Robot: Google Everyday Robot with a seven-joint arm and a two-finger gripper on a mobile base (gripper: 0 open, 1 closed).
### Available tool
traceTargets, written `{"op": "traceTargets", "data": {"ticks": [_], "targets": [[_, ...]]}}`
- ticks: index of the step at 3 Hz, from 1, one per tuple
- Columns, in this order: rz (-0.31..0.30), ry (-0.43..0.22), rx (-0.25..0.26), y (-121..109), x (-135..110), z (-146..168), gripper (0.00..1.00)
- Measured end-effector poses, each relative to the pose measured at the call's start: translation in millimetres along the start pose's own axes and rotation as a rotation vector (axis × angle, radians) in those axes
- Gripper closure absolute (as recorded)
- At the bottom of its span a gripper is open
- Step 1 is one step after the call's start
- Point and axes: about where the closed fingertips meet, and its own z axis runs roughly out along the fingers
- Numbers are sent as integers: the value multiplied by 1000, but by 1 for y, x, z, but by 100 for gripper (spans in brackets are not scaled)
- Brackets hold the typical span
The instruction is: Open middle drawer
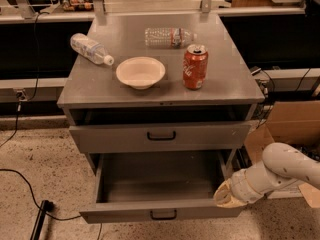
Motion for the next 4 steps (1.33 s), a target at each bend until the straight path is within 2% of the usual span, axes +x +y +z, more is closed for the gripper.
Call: {"op": "traceTargets", "data": {"ticks": [1, 3, 4], "targets": [[0, -2, -3, 1, 0, 2, 67], [-1, -5, -10, 2, -1, 5, 19], [-1, -7, -13, 3, -2, 6, 0]]}}
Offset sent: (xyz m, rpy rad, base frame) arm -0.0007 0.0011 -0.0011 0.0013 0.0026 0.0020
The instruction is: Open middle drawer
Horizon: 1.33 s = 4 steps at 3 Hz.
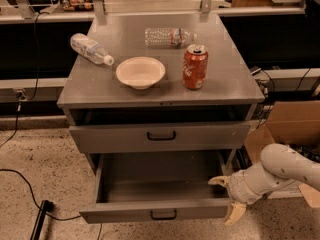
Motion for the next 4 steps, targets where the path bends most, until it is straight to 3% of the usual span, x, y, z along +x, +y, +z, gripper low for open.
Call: {"op": "traceTargets", "data": {"ticks": [2, 4], "targets": [[3, 47, 24, -25, 8, 7, 0], [36, 27, 175, -47, 19, -13, 43]]}}
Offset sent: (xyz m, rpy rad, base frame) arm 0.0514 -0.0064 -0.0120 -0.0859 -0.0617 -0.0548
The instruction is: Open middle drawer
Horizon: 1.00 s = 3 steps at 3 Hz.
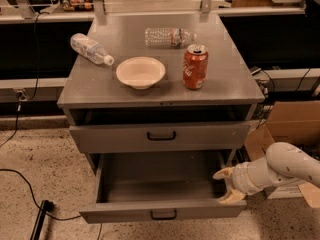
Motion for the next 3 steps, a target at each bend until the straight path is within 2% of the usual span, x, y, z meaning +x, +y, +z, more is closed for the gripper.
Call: {"op": "traceTargets", "data": {"ticks": [1, 2, 3], "targets": [[20, -17, 65, -18, 1, 2, 66], [46, -2, 119, -39, 10, 14, 89], [56, 20, 122, -55, 22, 42, 100]]}}
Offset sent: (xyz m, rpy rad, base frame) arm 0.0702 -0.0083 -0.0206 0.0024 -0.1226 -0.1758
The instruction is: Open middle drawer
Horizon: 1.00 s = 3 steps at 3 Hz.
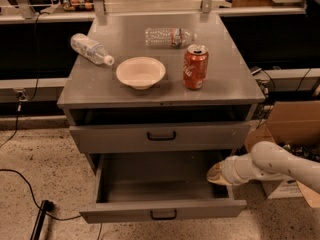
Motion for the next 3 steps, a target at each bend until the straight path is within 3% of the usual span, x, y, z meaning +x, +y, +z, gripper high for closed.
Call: {"op": "traceTargets", "data": {"ticks": [1, 2, 3], "targets": [[5, 1, -21, -4, 7, 28, 100], [10, -41, -68, 6, 6, 50, 100], [5, -102, -142, 35, -5, 66, 100]]}}
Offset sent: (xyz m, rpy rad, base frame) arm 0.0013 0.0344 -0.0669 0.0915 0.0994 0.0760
